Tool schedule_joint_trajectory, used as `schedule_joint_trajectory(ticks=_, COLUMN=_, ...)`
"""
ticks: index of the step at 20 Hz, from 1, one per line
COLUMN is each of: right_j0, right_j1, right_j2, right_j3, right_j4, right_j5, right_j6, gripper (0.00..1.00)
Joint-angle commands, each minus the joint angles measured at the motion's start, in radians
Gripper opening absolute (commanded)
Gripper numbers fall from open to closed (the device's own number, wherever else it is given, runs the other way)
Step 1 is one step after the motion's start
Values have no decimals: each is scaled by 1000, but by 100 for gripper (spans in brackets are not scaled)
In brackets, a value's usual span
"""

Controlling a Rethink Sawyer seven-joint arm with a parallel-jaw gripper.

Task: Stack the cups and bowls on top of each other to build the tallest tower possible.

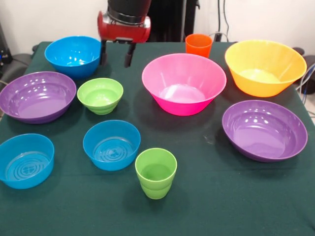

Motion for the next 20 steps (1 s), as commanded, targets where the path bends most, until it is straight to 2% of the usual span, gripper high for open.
schedule_joint_trajectory(ticks=1, right_j0=9, right_j1=134, right_j2=3, right_j3=37, right_j4=-108, right_j5=-152, right_j6=75, gripper=100)
schedule_joint_trajectory(ticks=9, right_j0=25, right_j1=230, right_j2=-14, right_j3=-8, right_j4=-101, right_j5=-237, right_j6=91, gripper=100)
schedule_joint_trajectory(ticks=15, right_j0=46, right_j1=227, right_j2=-33, right_j3=24, right_j4=-75, right_j5=-266, right_j6=110, gripper=100)
schedule_joint_trajectory(ticks=20, right_j0=64, right_j1=266, right_j2=-54, right_j3=7, right_j4=-70, right_j5=-302, right_j6=123, gripper=100)
